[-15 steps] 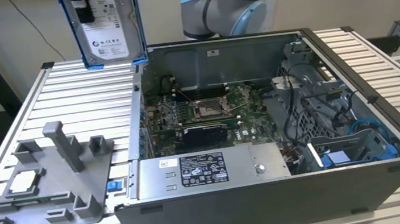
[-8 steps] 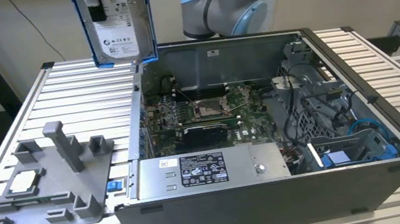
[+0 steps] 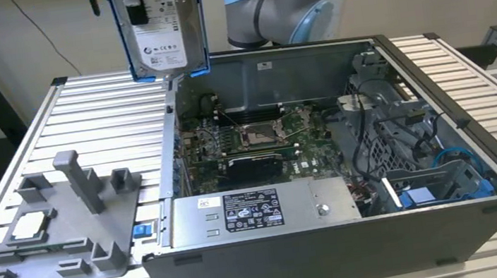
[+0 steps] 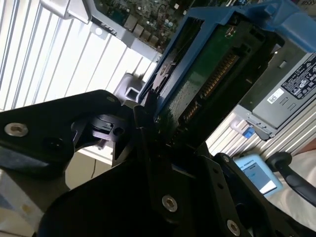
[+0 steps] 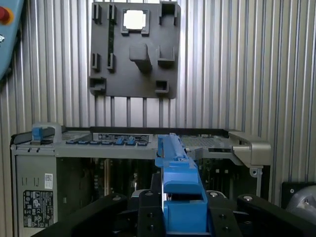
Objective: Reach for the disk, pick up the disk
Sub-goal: 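Pick up the disk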
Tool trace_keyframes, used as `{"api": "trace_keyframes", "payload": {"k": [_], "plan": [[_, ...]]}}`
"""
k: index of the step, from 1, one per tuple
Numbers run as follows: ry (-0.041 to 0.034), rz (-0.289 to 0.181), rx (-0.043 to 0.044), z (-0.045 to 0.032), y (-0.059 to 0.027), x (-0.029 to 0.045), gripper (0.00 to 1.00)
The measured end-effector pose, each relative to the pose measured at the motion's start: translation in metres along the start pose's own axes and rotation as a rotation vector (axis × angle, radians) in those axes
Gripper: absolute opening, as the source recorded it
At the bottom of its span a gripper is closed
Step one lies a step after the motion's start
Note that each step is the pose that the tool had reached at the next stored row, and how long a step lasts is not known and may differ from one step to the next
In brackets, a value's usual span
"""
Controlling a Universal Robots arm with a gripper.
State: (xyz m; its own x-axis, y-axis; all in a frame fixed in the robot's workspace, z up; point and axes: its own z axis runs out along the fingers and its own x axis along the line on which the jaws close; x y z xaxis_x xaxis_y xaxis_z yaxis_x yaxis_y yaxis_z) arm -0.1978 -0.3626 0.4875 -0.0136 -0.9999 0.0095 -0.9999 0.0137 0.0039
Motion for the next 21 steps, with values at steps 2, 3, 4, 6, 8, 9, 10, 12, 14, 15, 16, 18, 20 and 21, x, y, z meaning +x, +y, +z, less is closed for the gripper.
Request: {"api": "trace_keyframes", "payload": {"k": [2,3,4,6,8,9,10,12,14,15,16,18,20,21], "plan": [[0.0,0.0,0.0,-0.0001,-0.0056,-0.0001,0.0],[0.0,0.0,-0.0001,-0.0001,-0.008,-0.0001,0.0],[0.0,0.0,-0.0001,-0.0001,-0.0105,-0.0001,0.0],[0.0,0.0,0.0,0.0,-0.0156,-0.0002,0.0],[0.0,0.0,0.0,-0.0001,-0.0208,-0.0003,0.0],[0.0,0.0,0.0,-0.0001,-0.0232,-0.0003,0.0],[0.0,0.0,0.0,-0.0001,-0.0256,-0.0003,0.0],[0.0,0.0,0.0,-0.0001,-0.0305,-0.0004,0.0],[0.0,0.0,-0.0001,-0.0002,-0.0358,-0.0005,0.0],[0.0,0.0,0.0,-0.0002,-0.0383,-0.0005,0.0],[0.0,0.0,0.0,-0.0002,-0.0407,-0.0005,0.0],[0.0,0.0,0.0,-0.0002,-0.0461,-0.0006,0.0],[0.0,0.0,0.0,-0.0002,-0.0511,-0.0007,0.0],[0.0,0.0,0.0,-0.0002,-0.0536,-0.0007,0.0]]}}
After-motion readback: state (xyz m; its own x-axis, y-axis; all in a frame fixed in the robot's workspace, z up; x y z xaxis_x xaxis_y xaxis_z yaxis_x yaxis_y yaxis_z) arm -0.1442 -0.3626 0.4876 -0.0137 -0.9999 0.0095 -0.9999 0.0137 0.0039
